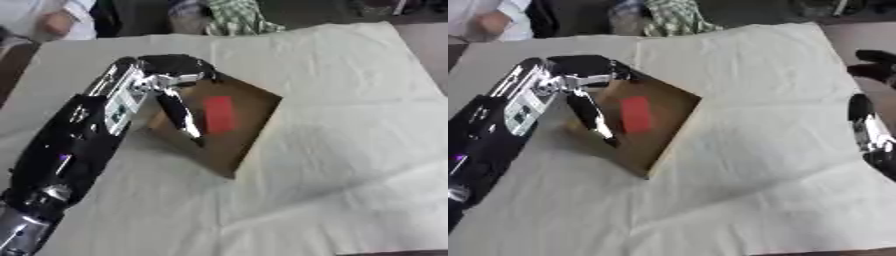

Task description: Pick up objects on the table and place them in the box.

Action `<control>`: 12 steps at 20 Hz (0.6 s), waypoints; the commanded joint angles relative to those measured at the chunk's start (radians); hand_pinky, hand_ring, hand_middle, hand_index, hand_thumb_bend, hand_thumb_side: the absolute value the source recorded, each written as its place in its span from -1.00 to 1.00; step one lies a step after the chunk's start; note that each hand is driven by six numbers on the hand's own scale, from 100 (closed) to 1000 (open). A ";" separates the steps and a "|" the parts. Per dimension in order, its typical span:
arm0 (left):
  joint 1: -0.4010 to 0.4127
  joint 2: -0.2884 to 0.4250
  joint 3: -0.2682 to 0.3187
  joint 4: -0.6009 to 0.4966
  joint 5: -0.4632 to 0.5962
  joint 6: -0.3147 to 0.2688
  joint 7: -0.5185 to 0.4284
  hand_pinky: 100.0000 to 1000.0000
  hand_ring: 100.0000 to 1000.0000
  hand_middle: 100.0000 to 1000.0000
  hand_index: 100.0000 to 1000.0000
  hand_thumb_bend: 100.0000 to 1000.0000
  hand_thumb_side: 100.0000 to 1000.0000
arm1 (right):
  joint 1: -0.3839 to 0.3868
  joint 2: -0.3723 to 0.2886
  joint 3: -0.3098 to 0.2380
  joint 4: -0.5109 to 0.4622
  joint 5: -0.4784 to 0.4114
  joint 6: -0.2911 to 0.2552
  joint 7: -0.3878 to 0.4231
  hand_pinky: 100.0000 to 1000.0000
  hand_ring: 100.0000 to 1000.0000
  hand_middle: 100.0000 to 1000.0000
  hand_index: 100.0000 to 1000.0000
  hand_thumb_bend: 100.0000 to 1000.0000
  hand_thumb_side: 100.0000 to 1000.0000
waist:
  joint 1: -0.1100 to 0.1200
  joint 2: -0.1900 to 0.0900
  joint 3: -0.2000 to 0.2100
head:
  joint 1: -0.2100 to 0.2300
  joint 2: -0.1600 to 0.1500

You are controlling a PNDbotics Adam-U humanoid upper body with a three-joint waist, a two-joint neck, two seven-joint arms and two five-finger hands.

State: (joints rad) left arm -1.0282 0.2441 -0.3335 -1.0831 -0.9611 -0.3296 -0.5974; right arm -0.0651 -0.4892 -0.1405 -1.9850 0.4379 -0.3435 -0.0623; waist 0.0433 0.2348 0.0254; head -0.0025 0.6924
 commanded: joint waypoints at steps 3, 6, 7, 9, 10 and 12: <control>-0.016 0.019 0.021 -0.054 0.032 0.006 0.026 0.50 0.68 0.52 0.81 0.49 -0.09 | -0.002 -0.015 -0.004 -0.015 -0.008 0.001 0.002 0.76 0.59 0.68 0.59 -1.00 0.77 | -0.006 -0.022 0.005 | -0.001 0.004; -0.013 0.037 0.032 -0.107 0.077 0.033 0.035 0.47 0.65 0.47 0.76 0.30 -0.09 | 0.001 -0.020 -0.006 -0.015 -0.007 0.000 0.000 0.77 0.59 0.68 0.60 -1.00 0.74 | -0.007 -0.027 0.011 | -0.004 0.008; -0.011 0.047 0.036 -0.130 0.097 0.044 0.036 0.46 0.64 0.46 0.75 0.26 -0.09 | 0.002 -0.022 -0.007 -0.015 -0.006 -0.001 -0.001 0.77 0.59 0.68 0.60 -1.00 0.73 | -0.007 -0.029 0.013 | -0.005 0.008; -0.005 0.070 0.044 -0.181 0.134 0.067 0.034 0.45 0.62 0.44 0.73 0.21 -0.10 | 0.005 -0.027 -0.010 -0.015 -0.004 -0.002 -0.004 0.77 0.59 0.69 0.60 -1.00 0.75 | -0.008 -0.033 0.018 | -0.009 0.009; -0.001 0.083 0.048 -0.207 0.148 0.078 0.033 0.44 0.62 0.44 0.72 0.19 -0.11 | 0.007 -0.030 -0.011 -0.015 -0.002 -0.003 -0.006 0.77 0.60 0.69 0.60 -1.00 0.73 | -0.008 -0.036 0.021 | -0.010 0.010; 0.007 0.107 0.056 -0.256 0.182 0.099 0.027 0.44 0.61 0.43 0.71 0.16 -0.12 | 0.011 -0.034 -0.014 -0.015 0.000 -0.003 -0.009 0.77 0.60 0.69 0.60 -1.00 0.73 | -0.009 -0.040 0.025 | -0.013 0.011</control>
State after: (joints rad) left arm -1.0056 0.3136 -0.2945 -1.2952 -0.8017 -0.2450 -0.5694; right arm -0.0517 -0.4912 -0.1419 -1.9850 0.4379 -0.3464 -0.0662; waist 0.0396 0.2137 0.0508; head -0.0119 0.6975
